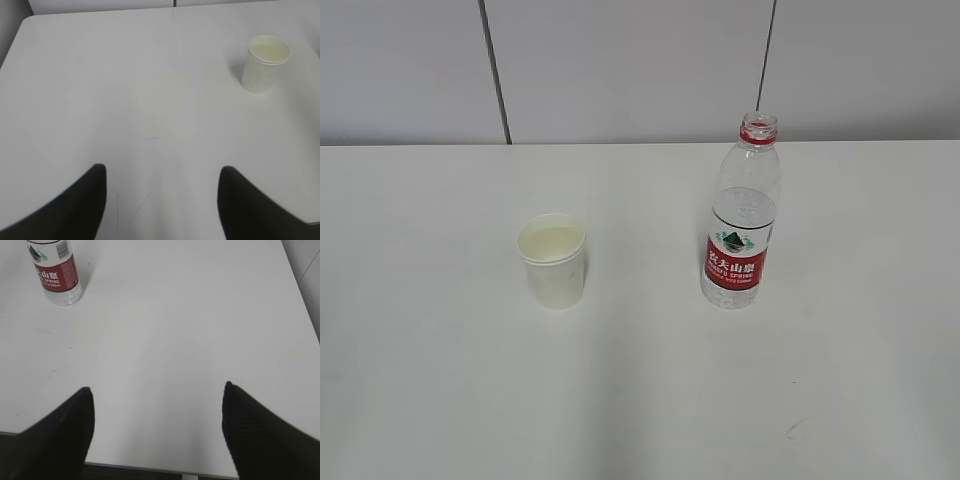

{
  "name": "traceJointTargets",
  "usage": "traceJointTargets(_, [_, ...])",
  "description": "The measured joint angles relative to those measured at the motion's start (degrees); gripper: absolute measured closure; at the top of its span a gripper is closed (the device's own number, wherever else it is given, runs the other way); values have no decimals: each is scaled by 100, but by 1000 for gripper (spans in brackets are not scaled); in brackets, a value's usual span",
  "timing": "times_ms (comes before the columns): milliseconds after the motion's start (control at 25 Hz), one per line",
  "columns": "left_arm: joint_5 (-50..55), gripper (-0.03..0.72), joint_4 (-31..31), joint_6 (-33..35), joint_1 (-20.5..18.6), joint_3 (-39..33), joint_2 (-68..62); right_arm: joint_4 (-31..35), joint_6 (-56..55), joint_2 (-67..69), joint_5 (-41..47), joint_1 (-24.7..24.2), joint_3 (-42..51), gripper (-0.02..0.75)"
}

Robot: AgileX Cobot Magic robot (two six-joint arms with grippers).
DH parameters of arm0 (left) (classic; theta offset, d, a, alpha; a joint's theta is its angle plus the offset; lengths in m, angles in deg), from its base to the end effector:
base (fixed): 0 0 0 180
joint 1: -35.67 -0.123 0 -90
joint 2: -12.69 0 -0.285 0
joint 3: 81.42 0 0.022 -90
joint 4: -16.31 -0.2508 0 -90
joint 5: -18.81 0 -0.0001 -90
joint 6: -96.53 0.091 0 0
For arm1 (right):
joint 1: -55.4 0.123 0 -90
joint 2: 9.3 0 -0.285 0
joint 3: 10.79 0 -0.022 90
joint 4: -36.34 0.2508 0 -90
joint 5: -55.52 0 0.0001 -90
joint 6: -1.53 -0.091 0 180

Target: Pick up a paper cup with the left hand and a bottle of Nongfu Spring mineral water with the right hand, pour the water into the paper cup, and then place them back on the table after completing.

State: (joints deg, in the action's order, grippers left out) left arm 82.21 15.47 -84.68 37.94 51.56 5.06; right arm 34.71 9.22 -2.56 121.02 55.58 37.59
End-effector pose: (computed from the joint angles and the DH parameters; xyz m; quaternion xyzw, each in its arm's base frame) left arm -0.0103 0.0016 0.2810 0.0074 0.8573 -0.0083 0.5146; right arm -0.0116 -0.0024 0.2715 -0.0583 0.8667 -0.0466 0.4933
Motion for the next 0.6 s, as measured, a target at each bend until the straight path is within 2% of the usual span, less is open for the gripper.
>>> traceJointTargets(600, [0,251,0,0,0,0,0,0,0,0,0,0,0,150])
